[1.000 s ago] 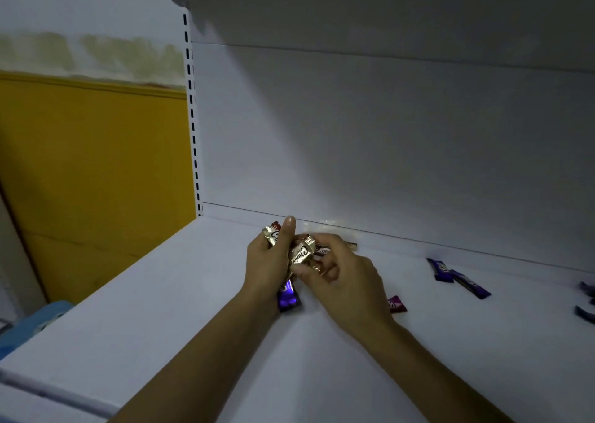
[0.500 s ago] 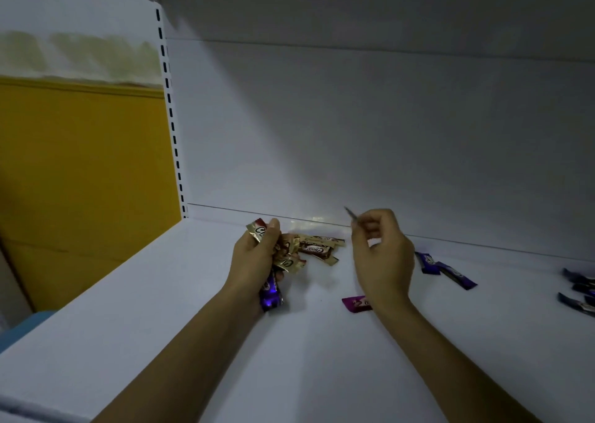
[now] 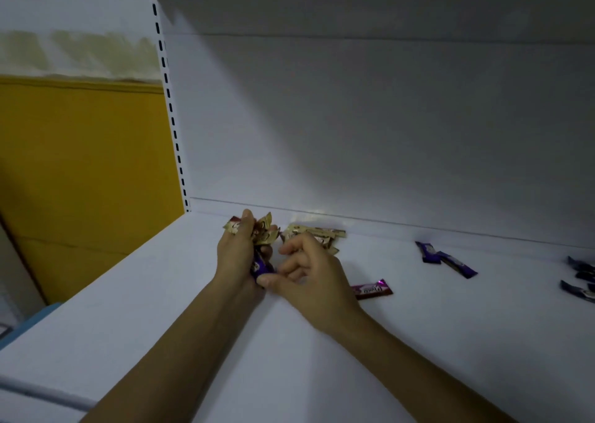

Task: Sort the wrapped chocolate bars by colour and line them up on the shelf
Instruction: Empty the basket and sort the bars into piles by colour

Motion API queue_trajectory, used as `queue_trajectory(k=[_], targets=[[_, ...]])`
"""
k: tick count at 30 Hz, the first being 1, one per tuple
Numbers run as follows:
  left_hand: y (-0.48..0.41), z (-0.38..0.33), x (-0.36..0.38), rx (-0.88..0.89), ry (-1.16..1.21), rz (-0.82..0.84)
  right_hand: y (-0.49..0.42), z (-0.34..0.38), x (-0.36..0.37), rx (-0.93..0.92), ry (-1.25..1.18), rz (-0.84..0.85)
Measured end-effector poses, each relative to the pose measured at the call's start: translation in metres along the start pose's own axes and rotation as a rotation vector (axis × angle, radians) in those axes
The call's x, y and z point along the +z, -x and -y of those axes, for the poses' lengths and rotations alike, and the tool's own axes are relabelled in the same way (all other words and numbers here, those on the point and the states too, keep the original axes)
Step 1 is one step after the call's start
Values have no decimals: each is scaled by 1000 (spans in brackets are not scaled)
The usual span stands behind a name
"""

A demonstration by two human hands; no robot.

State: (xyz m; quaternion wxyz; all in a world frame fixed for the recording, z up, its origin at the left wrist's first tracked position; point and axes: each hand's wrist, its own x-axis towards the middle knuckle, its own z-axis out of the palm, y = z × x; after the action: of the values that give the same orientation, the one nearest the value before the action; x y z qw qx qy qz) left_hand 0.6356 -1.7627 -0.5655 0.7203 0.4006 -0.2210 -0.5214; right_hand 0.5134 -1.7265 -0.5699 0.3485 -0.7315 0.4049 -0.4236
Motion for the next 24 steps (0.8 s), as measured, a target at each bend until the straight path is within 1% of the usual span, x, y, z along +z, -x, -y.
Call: queue_trajectory(k=[3,6,10,13,14,16,18,21,24], targets=[[3,2,2,13,63,22,-1,1,3,-4,-113,12],[3,2,3,15,94,-21,-3,-3,-8,62,-200,-26],[-2,5,1,33,-131,-80,-9,-5,-23,154,-331,-123],[0,4,2,27,-156,-88,-11,-3,-29,199,-455,-174],[0,5,3,44,-216,-78,-12,-2,-31,207,-479,-189],[1,7,4,95,-332,-19,-14,-1,-36,233,-495,-231],[4,9,5,125,-372,53,-16,-1,-43,256,-522,-290],[8,9,5,119,-395,218,-20,-2,-57,266,-728,-363],[15,15,5,100,-400,431,-21,-7,-63,276,-902,-339]])
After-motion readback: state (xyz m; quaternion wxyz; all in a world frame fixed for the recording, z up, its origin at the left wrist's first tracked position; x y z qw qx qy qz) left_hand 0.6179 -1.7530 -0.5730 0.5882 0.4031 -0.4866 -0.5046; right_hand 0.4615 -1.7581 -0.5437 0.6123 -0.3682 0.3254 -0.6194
